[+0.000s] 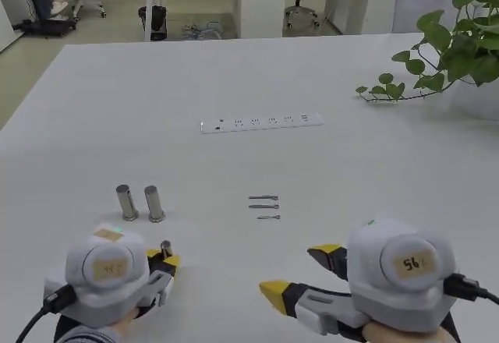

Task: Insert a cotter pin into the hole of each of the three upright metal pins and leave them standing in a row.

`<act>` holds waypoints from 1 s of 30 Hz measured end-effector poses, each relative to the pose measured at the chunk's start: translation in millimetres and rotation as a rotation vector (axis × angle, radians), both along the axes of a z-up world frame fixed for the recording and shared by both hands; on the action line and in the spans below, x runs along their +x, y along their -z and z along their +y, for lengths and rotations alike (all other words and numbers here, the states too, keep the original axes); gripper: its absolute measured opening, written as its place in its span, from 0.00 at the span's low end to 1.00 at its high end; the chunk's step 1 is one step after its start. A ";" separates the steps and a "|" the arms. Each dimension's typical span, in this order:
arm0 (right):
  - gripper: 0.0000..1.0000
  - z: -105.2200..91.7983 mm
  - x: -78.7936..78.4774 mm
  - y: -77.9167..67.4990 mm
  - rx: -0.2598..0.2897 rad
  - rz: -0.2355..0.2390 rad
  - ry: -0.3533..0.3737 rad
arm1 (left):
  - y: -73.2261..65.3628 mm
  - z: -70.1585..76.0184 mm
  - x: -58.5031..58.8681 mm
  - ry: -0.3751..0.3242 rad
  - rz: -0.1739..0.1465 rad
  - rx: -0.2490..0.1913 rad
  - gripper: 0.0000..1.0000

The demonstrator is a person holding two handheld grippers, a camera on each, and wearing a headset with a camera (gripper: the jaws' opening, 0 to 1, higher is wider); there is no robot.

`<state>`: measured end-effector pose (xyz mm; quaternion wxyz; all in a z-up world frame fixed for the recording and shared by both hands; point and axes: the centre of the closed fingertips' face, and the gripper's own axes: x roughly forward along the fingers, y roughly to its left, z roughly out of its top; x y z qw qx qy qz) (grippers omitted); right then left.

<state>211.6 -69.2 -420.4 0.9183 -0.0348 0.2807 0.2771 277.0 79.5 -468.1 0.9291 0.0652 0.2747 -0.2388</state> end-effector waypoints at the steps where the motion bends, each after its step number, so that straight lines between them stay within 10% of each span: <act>1: 0.48 -1.3 1.2 -0.4 -0.002 0.004 -0.003 | 1.9 1.6 -0.2 -0.004 0.006 0.006 0.07; 15: 0.46 7.3 7.1 1.0 -0.032 0.064 -0.114 | -13.3 9.0 -5.8 -0.010 -0.001 -0.049 0.32; 30: 0.36 1.9 56.3 -2.6 -0.186 0.084 -0.321 | -34.8 27.1 -23.5 -0.038 -0.023 -0.125 0.63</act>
